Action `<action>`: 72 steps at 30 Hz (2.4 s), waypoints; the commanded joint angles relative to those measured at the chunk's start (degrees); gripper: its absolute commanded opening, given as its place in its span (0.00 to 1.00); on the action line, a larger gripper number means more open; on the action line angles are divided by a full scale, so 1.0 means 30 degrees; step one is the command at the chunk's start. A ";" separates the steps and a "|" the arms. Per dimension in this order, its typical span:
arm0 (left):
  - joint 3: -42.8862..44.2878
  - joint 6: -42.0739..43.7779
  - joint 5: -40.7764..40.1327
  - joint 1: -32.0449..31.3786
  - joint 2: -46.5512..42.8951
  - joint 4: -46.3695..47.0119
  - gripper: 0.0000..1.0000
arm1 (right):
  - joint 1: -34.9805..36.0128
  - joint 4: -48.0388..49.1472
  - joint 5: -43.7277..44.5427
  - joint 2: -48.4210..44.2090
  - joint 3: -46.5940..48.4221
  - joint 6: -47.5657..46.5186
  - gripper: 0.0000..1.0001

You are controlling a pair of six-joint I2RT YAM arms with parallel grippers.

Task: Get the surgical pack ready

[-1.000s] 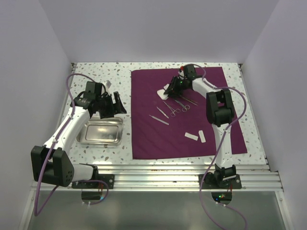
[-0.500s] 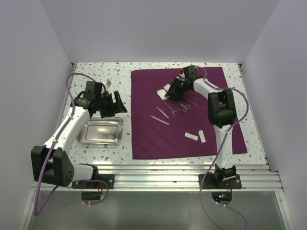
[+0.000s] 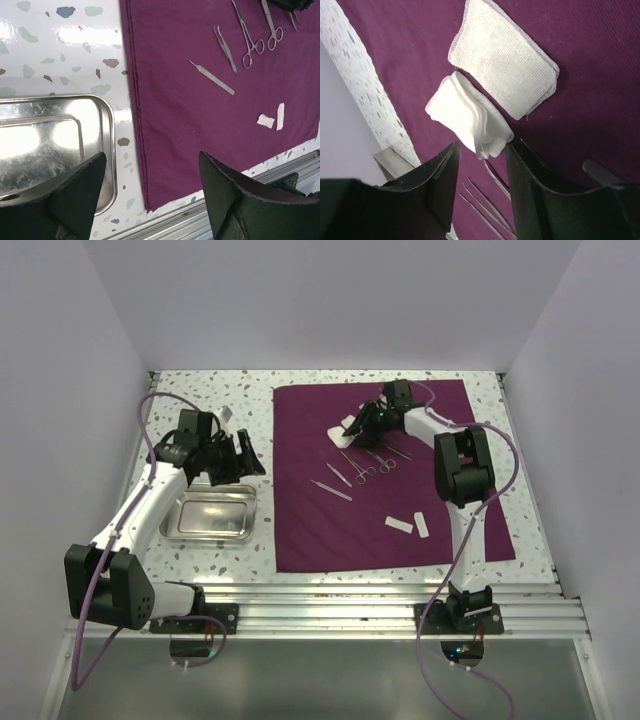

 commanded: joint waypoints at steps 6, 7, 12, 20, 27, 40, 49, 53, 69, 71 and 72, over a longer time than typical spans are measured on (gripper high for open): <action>0.0119 -0.0236 0.0307 -0.0130 -0.0434 0.0661 0.78 | 0.0188 0.1165 0.0518 0.0121 0.0143 0.1131 0.45; 0.0119 -0.0236 0.0278 -0.0130 -0.0406 0.0661 0.78 | 0.0218 0.1223 0.0489 0.0150 0.0201 0.1102 0.45; 0.0060 -0.0236 0.0307 -0.0130 -0.0405 0.0690 0.78 | 0.0364 0.0901 0.0226 0.0531 0.0465 0.0517 0.42; 0.0118 -0.0061 0.0219 -0.0130 -0.0640 0.0543 0.78 | 0.0540 -0.0153 0.0956 0.0911 0.0874 -0.1298 0.35; 0.0382 -0.0381 0.1507 -0.0130 -0.0698 0.1480 0.89 | 0.0598 -0.0738 -0.0239 0.0943 0.2749 -0.2092 0.03; -0.3129 -0.7523 0.5930 -0.0188 -0.1694 1.0459 1.00 | 0.1740 0.4587 -0.4286 -0.6994 -0.4130 0.3147 0.00; -0.6675 -1.8657 0.5670 -0.0276 -0.1811 1.8259 1.00 | 0.4786 0.8452 -0.3027 -0.8814 -0.5774 0.6197 0.00; -0.6736 -2.0359 0.5201 -0.0451 -0.1548 1.7742 1.00 | 0.5665 0.9484 -0.2705 -0.9341 -0.6565 0.6785 0.00; -0.6620 -2.3817 0.5229 -0.0774 -0.0700 1.5455 0.91 | 0.6633 1.1243 -0.2588 -1.0162 -0.7825 0.7693 0.00; -0.6620 -2.4024 0.5171 -0.0774 -0.0582 1.5836 0.88 | 0.6809 1.1097 -0.2617 -1.0221 -0.8030 0.7663 0.00; -0.6620 -2.4286 0.5171 -0.0745 -0.0436 1.5953 0.83 | 0.6868 1.1126 -0.2646 -1.0250 -0.8118 0.7635 0.00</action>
